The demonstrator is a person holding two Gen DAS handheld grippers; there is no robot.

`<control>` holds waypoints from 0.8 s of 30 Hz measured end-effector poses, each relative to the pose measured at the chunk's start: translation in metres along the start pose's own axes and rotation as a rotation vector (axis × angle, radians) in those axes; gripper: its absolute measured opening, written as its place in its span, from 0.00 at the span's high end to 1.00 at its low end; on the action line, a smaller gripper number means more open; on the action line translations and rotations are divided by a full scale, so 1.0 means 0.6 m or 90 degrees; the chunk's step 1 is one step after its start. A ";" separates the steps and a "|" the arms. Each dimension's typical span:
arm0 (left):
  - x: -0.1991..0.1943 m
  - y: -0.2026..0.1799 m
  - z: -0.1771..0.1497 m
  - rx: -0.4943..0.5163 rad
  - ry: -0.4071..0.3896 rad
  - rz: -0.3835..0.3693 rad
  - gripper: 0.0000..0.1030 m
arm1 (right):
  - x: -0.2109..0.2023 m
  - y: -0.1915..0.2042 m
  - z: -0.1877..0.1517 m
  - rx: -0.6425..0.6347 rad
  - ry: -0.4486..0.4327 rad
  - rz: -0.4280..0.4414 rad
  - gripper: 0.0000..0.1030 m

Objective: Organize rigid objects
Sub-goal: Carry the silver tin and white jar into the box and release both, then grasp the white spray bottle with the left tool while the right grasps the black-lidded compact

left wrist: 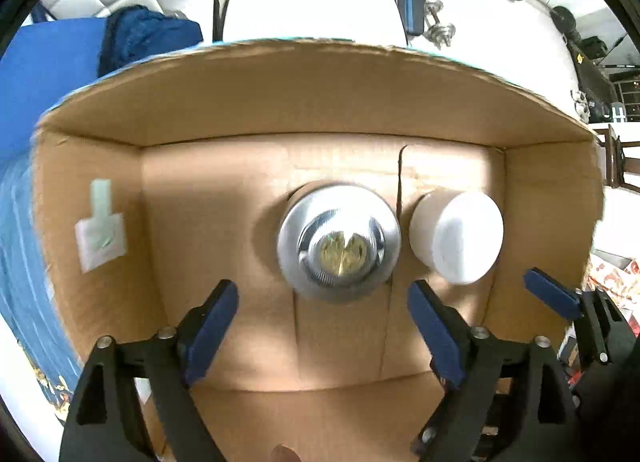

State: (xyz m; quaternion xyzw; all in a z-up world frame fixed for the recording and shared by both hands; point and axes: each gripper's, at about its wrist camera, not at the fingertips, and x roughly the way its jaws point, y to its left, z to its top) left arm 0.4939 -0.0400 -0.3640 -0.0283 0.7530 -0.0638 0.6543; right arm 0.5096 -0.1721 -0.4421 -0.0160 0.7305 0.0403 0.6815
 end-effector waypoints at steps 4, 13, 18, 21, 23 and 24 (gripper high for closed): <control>-0.050 0.005 -0.053 -0.003 -0.063 0.022 0.00 | -0.028 -0.006 -0.059 0.015 -0.028 -0.011 0.01; -0.128 0.026 -0.176 0.003 -0.149 0.028 0.00 | -0.089 0.002 -0.162 0.062 -0.105 0.005 0.00; -0.148 0.019 -0.216 -0.010 -0.209 0.033 0.00 | -0.152 0.027 -0.216 0.057 -0.159 -0.019 0.00; -0.161 0.023 -0.223 -0.016 -0.245 0.035 0.00 | -0.183 0.031 -0.253 0.051 -0.188 -0.026 0.00; -0.171 0.016 -0.235 -0.013 -0.257 0.039 0.00 | -0.203 0.034 -0.272 0.047 -0.202 -0.023 0.00; -0.179 0.018 -0.247 -0.010 -0.264 0.040 0.00 | -0.212 0.036 -0.282 0.047 -0.207 -0.023 0.00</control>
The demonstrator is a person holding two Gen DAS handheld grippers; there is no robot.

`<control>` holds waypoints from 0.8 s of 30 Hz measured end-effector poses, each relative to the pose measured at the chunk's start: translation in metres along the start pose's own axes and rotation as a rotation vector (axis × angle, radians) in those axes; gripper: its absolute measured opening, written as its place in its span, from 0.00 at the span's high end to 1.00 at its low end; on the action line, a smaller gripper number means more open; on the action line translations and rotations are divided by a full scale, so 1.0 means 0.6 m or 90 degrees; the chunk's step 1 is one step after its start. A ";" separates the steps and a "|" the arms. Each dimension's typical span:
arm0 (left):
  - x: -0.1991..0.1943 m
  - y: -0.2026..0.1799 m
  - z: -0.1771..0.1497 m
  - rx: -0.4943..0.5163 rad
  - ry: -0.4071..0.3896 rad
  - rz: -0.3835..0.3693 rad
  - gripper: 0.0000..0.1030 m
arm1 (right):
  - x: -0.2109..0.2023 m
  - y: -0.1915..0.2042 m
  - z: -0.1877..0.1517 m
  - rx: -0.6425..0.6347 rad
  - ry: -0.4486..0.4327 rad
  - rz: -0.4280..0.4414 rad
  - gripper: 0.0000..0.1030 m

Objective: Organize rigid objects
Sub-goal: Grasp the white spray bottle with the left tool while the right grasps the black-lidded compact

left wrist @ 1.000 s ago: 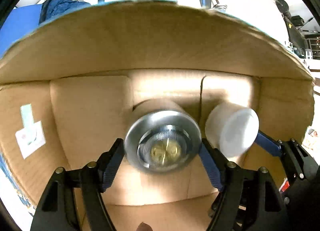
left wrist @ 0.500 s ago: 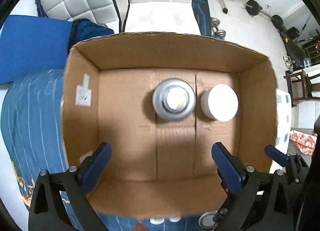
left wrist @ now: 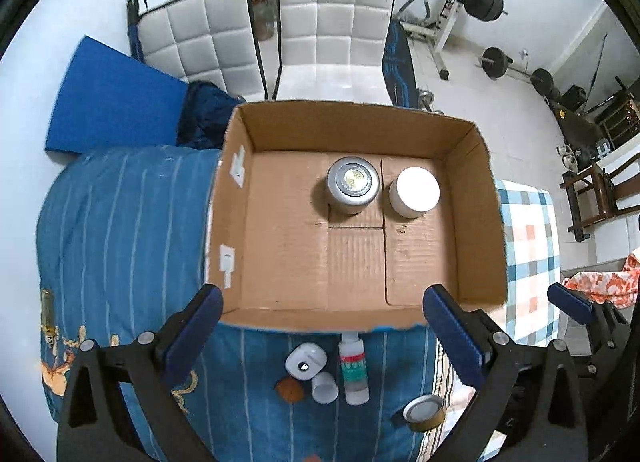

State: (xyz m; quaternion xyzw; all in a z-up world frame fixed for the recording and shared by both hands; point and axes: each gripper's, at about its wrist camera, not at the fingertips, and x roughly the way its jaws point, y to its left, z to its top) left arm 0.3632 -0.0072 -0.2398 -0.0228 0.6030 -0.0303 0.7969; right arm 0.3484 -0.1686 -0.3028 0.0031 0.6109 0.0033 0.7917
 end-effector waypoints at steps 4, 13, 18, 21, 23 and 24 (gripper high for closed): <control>-0.043 0.010 -0.029 0.002 -0.031 -0.006 0.00 | -0.059 -0.004 -0.026 0.007 -0.035 0.012 0.00; -0.028 0.049 -0.131 0.019 -0.012 0.037 0.00 | -0.040 -0.076 -0.132 0.046 0.024 0.059 0.00; 0.105 0.040 -0.182 0.026 0.115 0.032 0.08 | 0.078 -0.154 -0.198 0.100 0.138 0.016 0.01; 0.162 0.008 -0.186 0.036 0.160 0.006 0.16 | 0.132 -0.185 -0.213 0.117 0.162 0.002 0.13; 0.198 -0.015 -0.186 0.047 0.186 0.008 0.31 | 0.162 -0.197 -0.214 0.123 0.175 -0.009 0.25; 0.221 -0.029 -0.185 0.052 0.203 0.010 0.36 | 0.175 -0.202 -0.211 0.129 0.175 -0.003 0.25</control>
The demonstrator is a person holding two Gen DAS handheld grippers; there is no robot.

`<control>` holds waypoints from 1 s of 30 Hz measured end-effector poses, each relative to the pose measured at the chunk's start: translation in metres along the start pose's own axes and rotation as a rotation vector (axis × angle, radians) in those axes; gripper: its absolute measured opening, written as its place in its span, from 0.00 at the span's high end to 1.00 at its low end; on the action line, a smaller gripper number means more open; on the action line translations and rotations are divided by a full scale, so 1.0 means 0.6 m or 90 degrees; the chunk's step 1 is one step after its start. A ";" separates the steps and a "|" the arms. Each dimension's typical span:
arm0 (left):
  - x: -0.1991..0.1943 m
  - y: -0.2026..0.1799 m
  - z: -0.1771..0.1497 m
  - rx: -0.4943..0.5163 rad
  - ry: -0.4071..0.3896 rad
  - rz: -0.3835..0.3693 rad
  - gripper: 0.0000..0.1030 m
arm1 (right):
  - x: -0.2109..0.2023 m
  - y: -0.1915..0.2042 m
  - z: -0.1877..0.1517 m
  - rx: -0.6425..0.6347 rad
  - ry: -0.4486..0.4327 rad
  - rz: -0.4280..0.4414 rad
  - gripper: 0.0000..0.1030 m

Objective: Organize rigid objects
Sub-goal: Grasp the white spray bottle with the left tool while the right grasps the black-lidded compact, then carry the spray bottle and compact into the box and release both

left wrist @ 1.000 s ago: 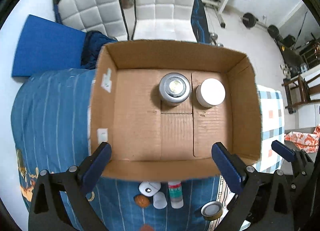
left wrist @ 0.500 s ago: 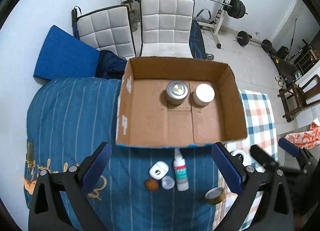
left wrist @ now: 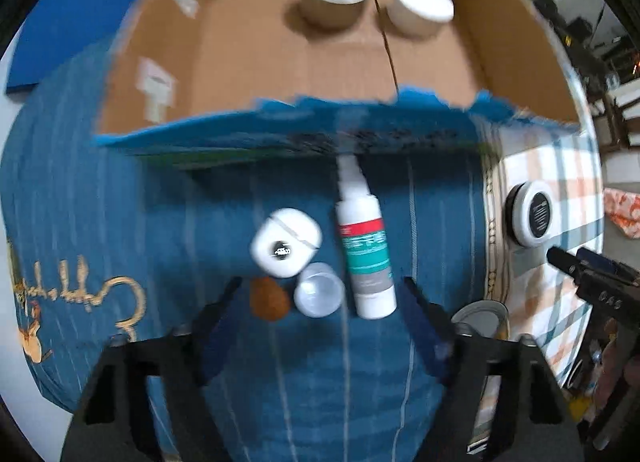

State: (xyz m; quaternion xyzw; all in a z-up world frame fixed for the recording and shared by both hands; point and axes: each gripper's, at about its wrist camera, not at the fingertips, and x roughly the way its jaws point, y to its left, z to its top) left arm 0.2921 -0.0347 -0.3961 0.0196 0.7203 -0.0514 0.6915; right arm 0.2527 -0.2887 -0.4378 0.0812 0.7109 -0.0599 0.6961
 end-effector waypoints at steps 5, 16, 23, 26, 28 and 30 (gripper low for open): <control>0.059 -0.051 0.026 0.030 0.028 0.029 0.36 | 0.038 -0.007 0.031 0.020 -0.017 0.005 0.25; 0.125 -0.105 0.037 0.066 0.061 0.082 0.66 | 0.110 0.009 0.056 0.026 0.044 0.010 0.24; 0.115 -0.112 -0.009 0.055 0.066 0.032 0.69 | 0.115 0.013 -0.011 -0.016 0.089 -0.012 0.24; 0.118 -0.109 -0.041 0.051 0.078 0.013 0.70 | 0.119 0.010 -0.051 -0.032 0.104 -0.018 0.24; 0.140 -0.103 -0.052 0.028 0.109 -0.008 0.69 | 0.122 0.011 -0.068 -0.041 0.107 -0.026 0.24; 0.152 -0.095 -0.053 0.005 0.113 -0.023 0.67 | 0.125 0.013 -0.077 -0.042 0.103 -0.034 0.24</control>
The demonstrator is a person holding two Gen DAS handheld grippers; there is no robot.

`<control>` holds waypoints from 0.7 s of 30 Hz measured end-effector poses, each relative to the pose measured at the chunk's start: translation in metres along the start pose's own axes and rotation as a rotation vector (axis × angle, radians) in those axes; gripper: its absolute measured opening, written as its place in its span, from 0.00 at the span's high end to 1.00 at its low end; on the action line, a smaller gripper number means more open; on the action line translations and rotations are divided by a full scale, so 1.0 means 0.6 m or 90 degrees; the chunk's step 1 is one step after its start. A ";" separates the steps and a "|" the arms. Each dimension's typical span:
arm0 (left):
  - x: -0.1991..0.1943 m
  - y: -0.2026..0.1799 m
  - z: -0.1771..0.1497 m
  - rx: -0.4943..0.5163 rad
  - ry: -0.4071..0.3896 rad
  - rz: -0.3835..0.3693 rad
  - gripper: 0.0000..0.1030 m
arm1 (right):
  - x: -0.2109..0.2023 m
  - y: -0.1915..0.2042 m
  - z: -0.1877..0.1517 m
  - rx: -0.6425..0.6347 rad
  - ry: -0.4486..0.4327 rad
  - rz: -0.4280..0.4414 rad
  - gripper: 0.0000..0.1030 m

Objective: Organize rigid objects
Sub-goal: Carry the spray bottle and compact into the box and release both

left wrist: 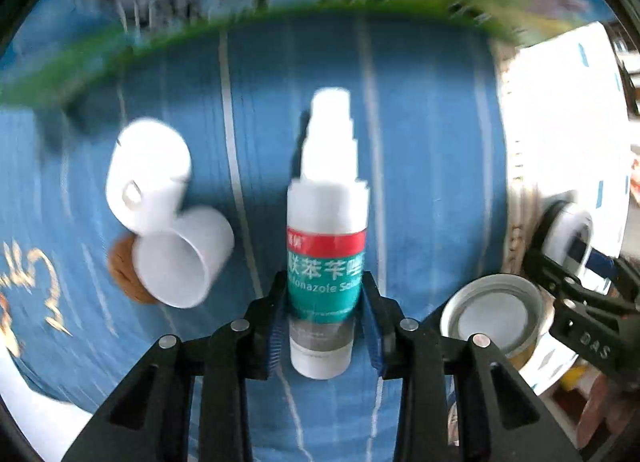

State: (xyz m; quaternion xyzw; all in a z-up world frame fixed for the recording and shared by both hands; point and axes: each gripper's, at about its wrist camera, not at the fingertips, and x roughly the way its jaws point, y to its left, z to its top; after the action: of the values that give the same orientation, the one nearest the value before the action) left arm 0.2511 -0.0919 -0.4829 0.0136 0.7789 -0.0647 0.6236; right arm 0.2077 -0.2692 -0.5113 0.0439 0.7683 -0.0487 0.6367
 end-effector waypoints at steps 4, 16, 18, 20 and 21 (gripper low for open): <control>0.000 -0.008 -0.003 0.013 -0.006 0.020 0.67 | 0.010 0.010 -0.002 0.005 0.007 -0.014 0.23; -0.074 -0.012 -0.074 0.001 -0.082 -0.005 0.71 | -0.019 0.009 -0.024 0.017 -0.015 0.010 0.26; -0.096 -0.010 -0.089 0.003 -0.100 -0.011 0.71 | -0.040 0.014 -0.038 0.014 -0.029 0.029 0.26; -0.122 -0.010 -0.101 0.004 -0.116 -0.022 0.71 | -0.065 0.022 -0.048 0.006 -0.044 0.042 0.26; -0.137 -0.011 -0.110 0.005 -0.128 -0.024 0.71 | -0.082 0.033 -0.044 0.003 -0.051 0.047 0.26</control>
State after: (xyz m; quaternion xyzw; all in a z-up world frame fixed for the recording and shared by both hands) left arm 0.2049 -0.0856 -0.3881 -0.0054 0.7122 -0.0805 0.6973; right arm 0.1938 -0.2466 -0.4582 0.0721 0.7401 -0.0286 0.6680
